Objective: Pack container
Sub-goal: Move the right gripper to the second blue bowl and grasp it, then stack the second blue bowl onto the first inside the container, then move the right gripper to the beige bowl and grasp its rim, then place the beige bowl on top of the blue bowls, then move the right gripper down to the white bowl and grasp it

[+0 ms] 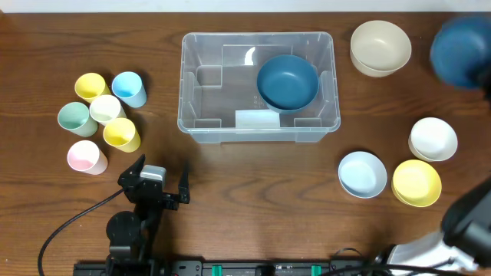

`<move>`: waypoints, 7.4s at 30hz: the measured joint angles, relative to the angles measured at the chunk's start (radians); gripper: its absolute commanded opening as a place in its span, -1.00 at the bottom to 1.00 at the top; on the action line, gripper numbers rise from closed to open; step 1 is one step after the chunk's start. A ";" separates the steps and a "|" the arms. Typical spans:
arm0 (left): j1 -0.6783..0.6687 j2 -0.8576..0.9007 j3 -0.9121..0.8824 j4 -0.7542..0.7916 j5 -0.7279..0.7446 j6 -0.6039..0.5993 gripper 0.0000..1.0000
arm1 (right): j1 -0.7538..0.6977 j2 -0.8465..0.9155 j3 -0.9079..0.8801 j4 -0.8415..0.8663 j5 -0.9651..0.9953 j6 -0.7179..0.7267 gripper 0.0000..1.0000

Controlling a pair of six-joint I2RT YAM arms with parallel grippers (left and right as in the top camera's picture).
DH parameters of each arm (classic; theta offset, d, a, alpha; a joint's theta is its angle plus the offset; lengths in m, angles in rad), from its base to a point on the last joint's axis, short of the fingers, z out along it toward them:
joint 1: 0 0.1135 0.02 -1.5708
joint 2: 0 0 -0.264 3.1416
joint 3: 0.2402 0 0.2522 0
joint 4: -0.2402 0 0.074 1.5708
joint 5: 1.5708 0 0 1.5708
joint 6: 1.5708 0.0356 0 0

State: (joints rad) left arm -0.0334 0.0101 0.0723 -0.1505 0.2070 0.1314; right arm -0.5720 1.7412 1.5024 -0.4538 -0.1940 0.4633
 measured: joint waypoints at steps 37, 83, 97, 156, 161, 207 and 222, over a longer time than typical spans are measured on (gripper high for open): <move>0.000 0.000 0.000 0.000 0.000 0.000 0.96 | 0.867 0.179 0.012 0.019 0.352 -0.300 -0.97; 0.000 0.000 0.000 0.000 0.000 0.000 0.96 | 0.396 0.348 0.172 -0.048 0.299 -0.149 -0.10; 0.000 0.000 0.000 0.000 0.000 0.000 0.96 | 0.396 0.415 0.167 -0.037 0.271 -0.084 -0.25; 0.000 0.000 0.000 0.000 0.000 0.000 0.96 | 0.805 0.172 0.112 -0.216 0.118 -0.061 -0.97; 0.000 0.000 0.000 0.000 0.000 0.000 0.96 | 0.805 0.207 0.111 -0.216 0.126 -0.061 -0.84; 0.000 0.000 0.000 0.000 0.000 0.000 0.96 | 0.190 -0.144 -0.298 -0.312 0.204 -0.047 0.46; 0.000 0.000 0.000 0.000 0.000 0.000 0.96 | 0.190 -0.123 -0.531 -0.009 0.189 -0.055 0.11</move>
State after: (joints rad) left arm -0.0334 0.0101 0.0723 -0.1505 0.2070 0.1318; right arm -0.3824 1.6180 0.9718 -0.4629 -0.0048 0.4088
